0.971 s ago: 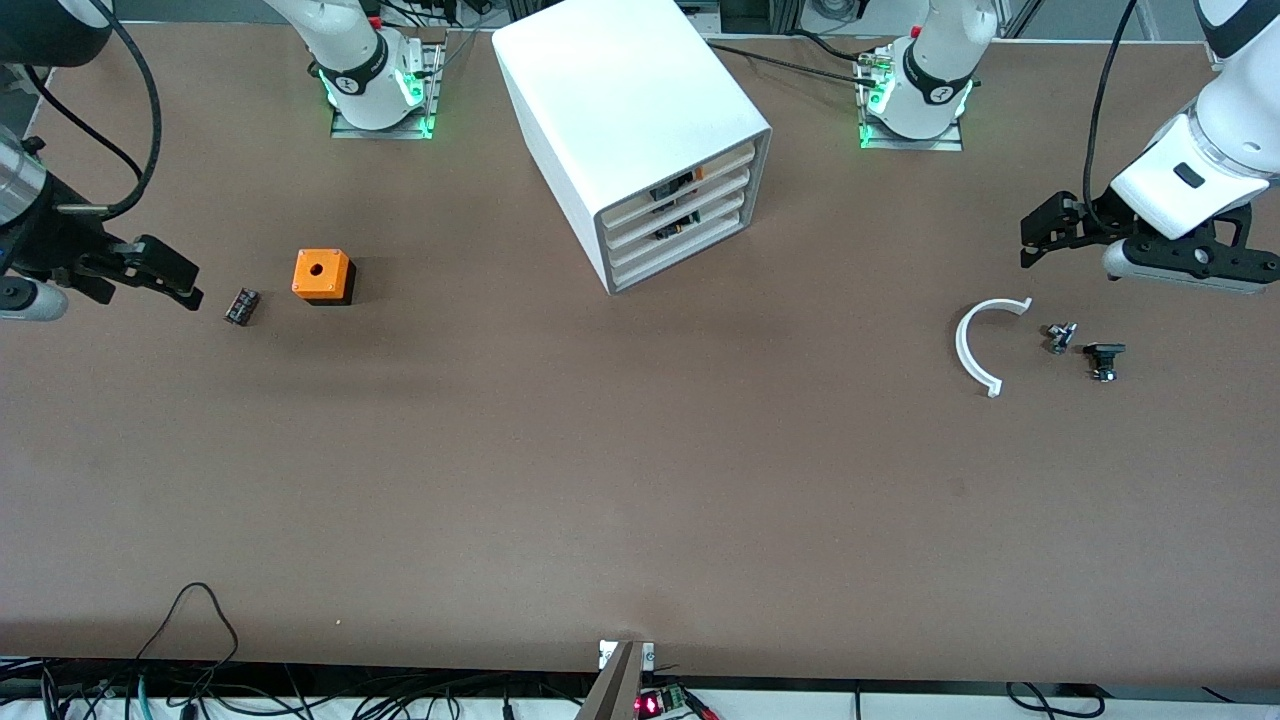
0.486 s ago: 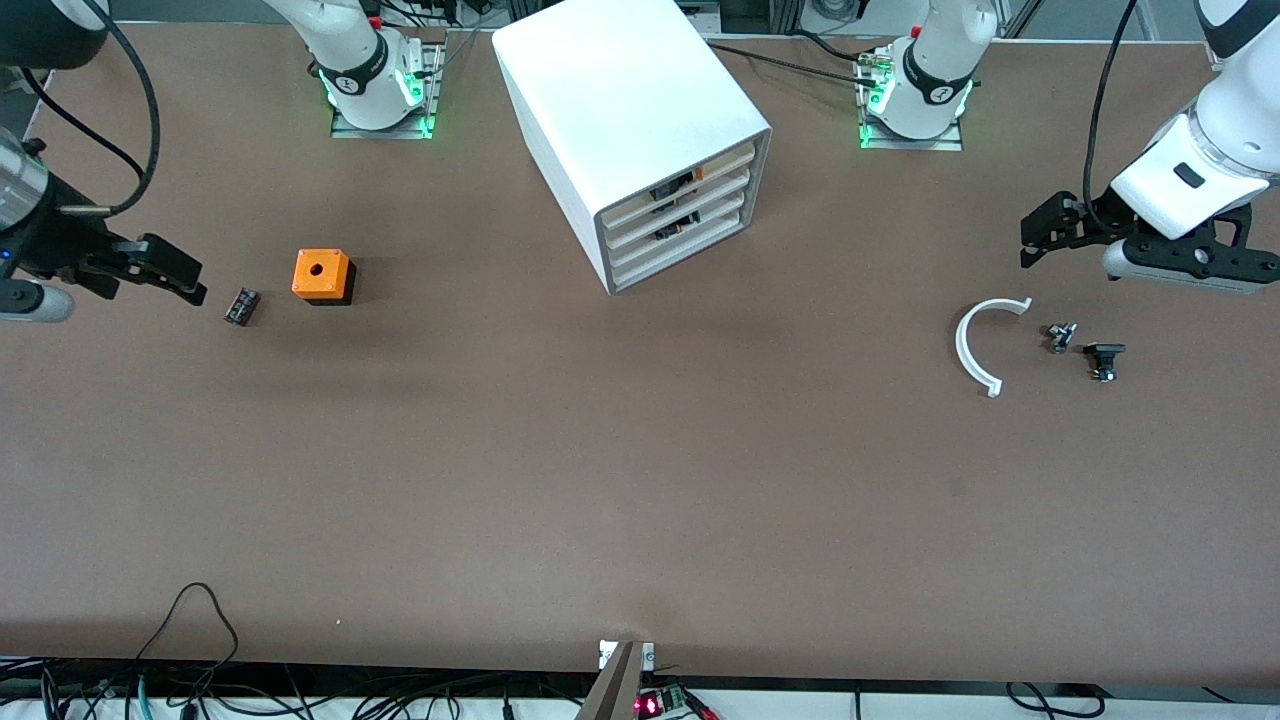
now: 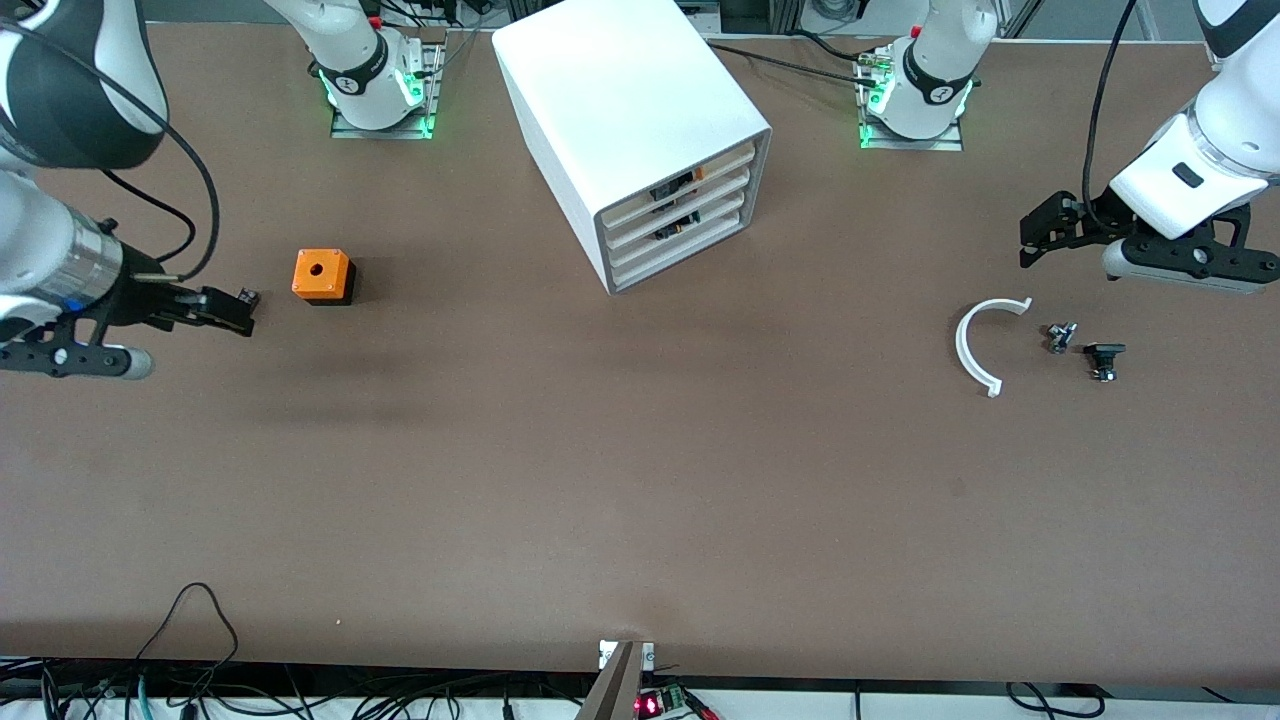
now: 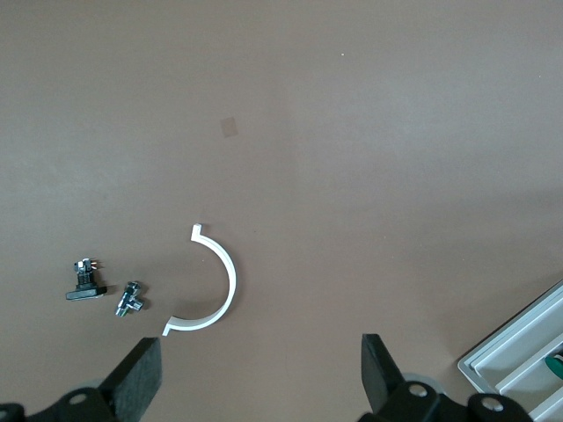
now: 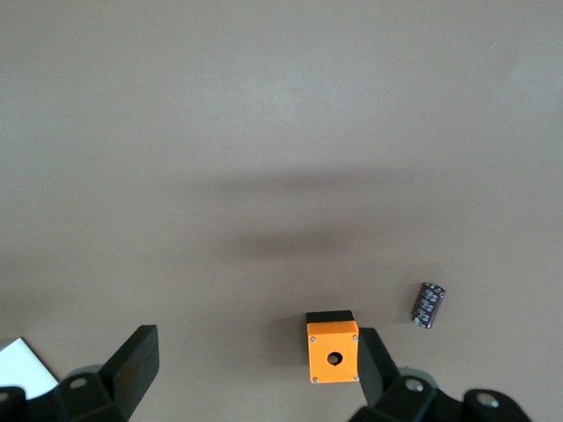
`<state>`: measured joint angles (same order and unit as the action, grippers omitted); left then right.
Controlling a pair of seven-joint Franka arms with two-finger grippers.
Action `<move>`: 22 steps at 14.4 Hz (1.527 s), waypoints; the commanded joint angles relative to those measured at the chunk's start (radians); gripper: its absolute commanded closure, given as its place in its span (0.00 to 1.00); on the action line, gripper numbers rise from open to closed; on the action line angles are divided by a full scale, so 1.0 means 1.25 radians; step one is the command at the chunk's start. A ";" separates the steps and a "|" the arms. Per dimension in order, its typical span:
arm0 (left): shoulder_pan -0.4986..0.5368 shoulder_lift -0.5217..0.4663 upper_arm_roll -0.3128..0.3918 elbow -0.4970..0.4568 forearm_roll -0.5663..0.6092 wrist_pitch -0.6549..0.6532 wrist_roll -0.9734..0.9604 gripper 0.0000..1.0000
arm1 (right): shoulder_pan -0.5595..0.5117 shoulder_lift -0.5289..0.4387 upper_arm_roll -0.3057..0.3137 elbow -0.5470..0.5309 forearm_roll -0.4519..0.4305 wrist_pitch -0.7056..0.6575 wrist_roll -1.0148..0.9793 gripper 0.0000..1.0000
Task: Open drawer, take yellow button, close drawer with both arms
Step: 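Move the right gripper toward the cabinet while the left gripper reaches the drawer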
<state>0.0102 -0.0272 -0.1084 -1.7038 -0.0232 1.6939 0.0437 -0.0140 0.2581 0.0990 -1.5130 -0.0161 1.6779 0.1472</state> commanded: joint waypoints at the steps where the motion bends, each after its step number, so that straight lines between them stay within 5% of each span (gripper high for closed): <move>1: -0.008 0.021 0.001 0.023 -0.013 -0.029 0.009 0.00 | 0.010 0.040 0.007 0.000 0.010 0.011 0.006 0.00; 10: -0.022 0.055 -0.009 0.024 -0.059 -0.128 0.012 0.00 | 0.097 0.074 0.007 -0.018 0.053 0.069 0.200 0.00; 17: -0.017 0.138 -0.010 0.005 -0.332 -0.203 0.157 0.00 | 0.178 0.125 0.007 0.060 0.045 0.058 0.386 0.00; 22: -0.019 0.174 -0.010 -0.089 -0.554 -0.193 0.258 0.00 | 0.221 0.159 0.005 0.114 0.046 0.055 0.523 0.00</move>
<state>-0.0152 0.1949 -0.1226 -1.7681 -0.6303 1.4582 0.3094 0.2428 0.4188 0.1099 -1.4360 0.0391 1.7651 0.7339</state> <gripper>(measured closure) 0.000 0.000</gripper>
